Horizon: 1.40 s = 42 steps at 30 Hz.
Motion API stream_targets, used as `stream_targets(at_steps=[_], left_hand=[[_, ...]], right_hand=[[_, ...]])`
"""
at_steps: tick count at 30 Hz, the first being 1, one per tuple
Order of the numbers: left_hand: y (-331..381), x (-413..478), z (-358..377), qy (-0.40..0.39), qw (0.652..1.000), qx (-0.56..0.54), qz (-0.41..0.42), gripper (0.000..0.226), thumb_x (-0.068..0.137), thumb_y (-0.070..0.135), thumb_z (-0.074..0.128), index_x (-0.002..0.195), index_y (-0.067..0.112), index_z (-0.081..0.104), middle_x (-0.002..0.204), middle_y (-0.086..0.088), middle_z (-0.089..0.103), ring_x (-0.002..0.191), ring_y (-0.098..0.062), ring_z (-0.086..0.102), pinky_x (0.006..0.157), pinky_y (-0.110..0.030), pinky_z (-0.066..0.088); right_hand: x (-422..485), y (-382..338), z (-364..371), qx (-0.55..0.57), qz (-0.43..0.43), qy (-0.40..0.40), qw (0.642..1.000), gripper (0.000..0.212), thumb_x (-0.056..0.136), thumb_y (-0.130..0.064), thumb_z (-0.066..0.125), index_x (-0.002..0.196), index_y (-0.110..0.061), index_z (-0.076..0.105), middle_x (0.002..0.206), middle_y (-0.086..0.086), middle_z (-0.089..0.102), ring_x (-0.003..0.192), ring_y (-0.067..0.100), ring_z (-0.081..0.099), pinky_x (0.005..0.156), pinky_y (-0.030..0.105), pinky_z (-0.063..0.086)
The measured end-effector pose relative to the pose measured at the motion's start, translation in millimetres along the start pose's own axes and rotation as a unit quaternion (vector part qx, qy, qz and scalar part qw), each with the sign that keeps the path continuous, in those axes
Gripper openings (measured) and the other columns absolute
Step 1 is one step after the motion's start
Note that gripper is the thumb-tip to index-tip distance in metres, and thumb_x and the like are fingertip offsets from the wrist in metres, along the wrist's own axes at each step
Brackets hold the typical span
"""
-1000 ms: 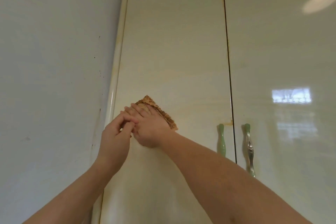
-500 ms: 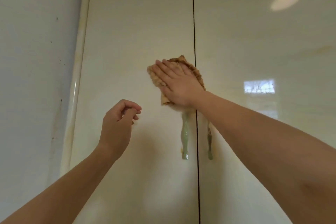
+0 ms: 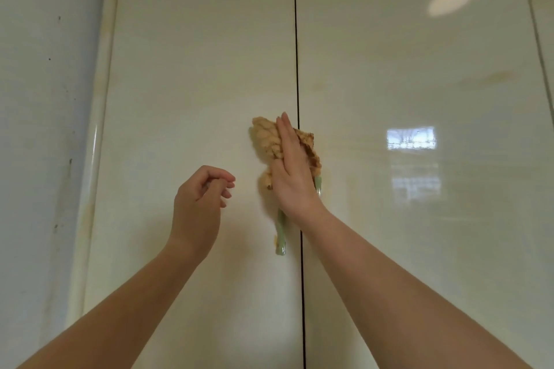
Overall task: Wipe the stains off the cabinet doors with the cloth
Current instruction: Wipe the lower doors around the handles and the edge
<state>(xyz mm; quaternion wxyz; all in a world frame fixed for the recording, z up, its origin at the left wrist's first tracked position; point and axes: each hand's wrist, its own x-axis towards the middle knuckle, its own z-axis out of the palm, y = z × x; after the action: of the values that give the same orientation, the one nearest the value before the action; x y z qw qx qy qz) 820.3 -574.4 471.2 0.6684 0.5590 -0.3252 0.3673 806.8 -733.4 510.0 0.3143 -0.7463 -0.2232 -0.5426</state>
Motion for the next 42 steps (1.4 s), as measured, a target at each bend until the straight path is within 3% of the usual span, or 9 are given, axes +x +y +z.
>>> stream_targets(at_steps=[3, 9, 15, 19, 23, 31, 34, 38, 42], left_hand=[[-7.2, -7.5, -2.2, 0.0, 1.0, 0.008, -0.008, 0.027, 0.093, -0.001, 0.049, 0.082, 0.013, 0.069, 0.077, 0.003, 0.068, 0.073, -0.016, 0.059, 0.068, -0.032, 0.048], [-12.6, -16.1, 0.8, -0.005, 1.0, 0.012, -0.023, 0.027, 0.095, -0.002, 0.049, 0.083, 0.011, 0.069, 0.079, 0.0, 0.068, 0.074, -0.016, 0.058, 0.067, -0.031, 0.047], [-15.1, -28.3, 3.4, -0.015, 0.999, 0.011, -0.033, 0.026, 0.095, -0.002, 0.049, 0.083, 0.011, 0.069, 0.08, 0.0, 0.069, 0.075, -0.018, 0.059, 0.066, -0.031, 0.047], [-16.9, -35.8, -0.2, -0.017, 0.999, 0.013, -0.038, 0.025, 0.095, -0.003, 0.049, 0.084, 0.01, 0.068, 0.081, -0.001, 0.068, 0.074, -0.016, 0.058, 0.065, -0.031, 0.047], [-21.8, -42.3, -1.3, -0.016, 0.998, 0.018, -0.049, 0.025, 0.096, -0.002, 0.049, 0.084, 0.009, 0.068, 0.083, -0.002, 0.069, 0.073, -0.016, 0.059, 0.066, -0.032, 0.048], [-24.6, -51.8, 4.8, -0.022, 0.998, 0.014, -0.058, 0.026, 0.096, -0.002, 0.049, 0.083, 0.01, 0.068, 0.083, -0.001, 0.068, 0.072, -0.013, 0.058, 0.062, -0.027, 0.049], [-28.4, -55.7, 6.2, -0.027, 0.997, 0.018, -0.069, 0.027, 0.096, -0.001, 0.049, 0.082, 0.012, 0.068, 0.083, -0.001, 0.068, 0.072, -0.013, 0.058, 0.062, -0.027, 0.048], [-34.1, -63.7, 7.8, -0.043, 0.994, 0.029, -0.092, 0.027, 0.096, -0.001, 0.048, 0.084, 0.012, 0.068, 0.088, -0.004, 0.068, 0.073, -0.012, 0.057, 0.06, -0.022, 0.047], [-39.9, -67.8, 4.8, -0.044, 0.993, 0.039, -0.101, 0.028, 0.095, -0.002, 0.047, 0.085, 0.014, 0.068, 0.088, -0.004, 0.068, 0.073, -0.012, 0.057, 0.061, -0.024, 0.046]], right_hand=[[-21.8, 0.6, -1.1, 0.093, 0.05, 0.016, 0.994, 0.066, 0.103, -0.001, 0.032, 0.164, -0.024, 0.015, 0.17, -0.014, 0.015, 0.153, -0.005, 0.011, 0.128, 0.023, 0.01], [-48.9, 2.5, 0.9, 0.123, 0.078, 0.037, 0.989, 0.067, 0.105, -0.002, 0.031, 0.164, -0.027, 0.011, 0.168, -0.02, 0.015, 0.151, -0.01, 0.012, 0.125, 0.016, 0.011], [-68.1, -0.6, 8.8, 0.171, 0.115, 0.108, 0.973, 0.063, 0.105, -0.011, 0.029, 0.163, -0.033, 0.019, 0.165, -0.018, 0.028, 0.15, -0.005, 0.023, 0.127, 0.028, 0.019], [-80.2, 2.5, 15.3, 0.179, 0.106, 0.147, 0.967, 0.063, 0.099, -0.019, 0.028, 0.161, -0.026, 0.025, 0.161, -0.01, 0.039, 0.149, 0.005, 0.033, 0.125, 0.039, 0.027], [-83.2, 6.2, 15.6, 0.18, 0.12, 0.155, 0.964, 0.06, 0.098, -0.019, 0.028, 0.157, -0.028, 0.033, 0.155, -0.012, 0.046, 0.146, 0.008, 0.039, 0.123, 0.042, 0.031], [-187.9, 13.9, 18.8, 0.205, 0.155, 0.072, 0.964, 0.057, 0.101, -0.022, 0.027, 0.157, -0.031, 0.035, 0.144, -0.032, 0.051, 0.137, -0.007, 0.045, 0.107, 0.005, 0.033], [-221.1, 20.4, 21.8, 0.175, 0.161, 0.034, 0.971, 0.061, 0.1, -0.018, 0.029, 0.158, -0.035, 0.03, 0.146, -0.034, 0.048, 0.139, -0.005, 0.045, 0.109, 0.007, 0.032], [-261.9, 37.1, 20.0, 0.116, 0.179, -0.033, 0.976, 0.072, 0.097, -0.018, 0.035, 0.151, -0.063, 0.02, 0.158, -0.04, 0.026, 0.149, -0.011, 0.023, 0.113, 0.001, 0.018], [-271.3, 47.2, 6.9, 0.067, 0.156, -0.115, 0.979, 0.079, 0.094, -0.015, 0.035, 0.149, -0.066, 0.012, 0.162, -0.036, 0.018, 0.151, -0.008, 0.023, 0.12, 0.01, 0.02]])
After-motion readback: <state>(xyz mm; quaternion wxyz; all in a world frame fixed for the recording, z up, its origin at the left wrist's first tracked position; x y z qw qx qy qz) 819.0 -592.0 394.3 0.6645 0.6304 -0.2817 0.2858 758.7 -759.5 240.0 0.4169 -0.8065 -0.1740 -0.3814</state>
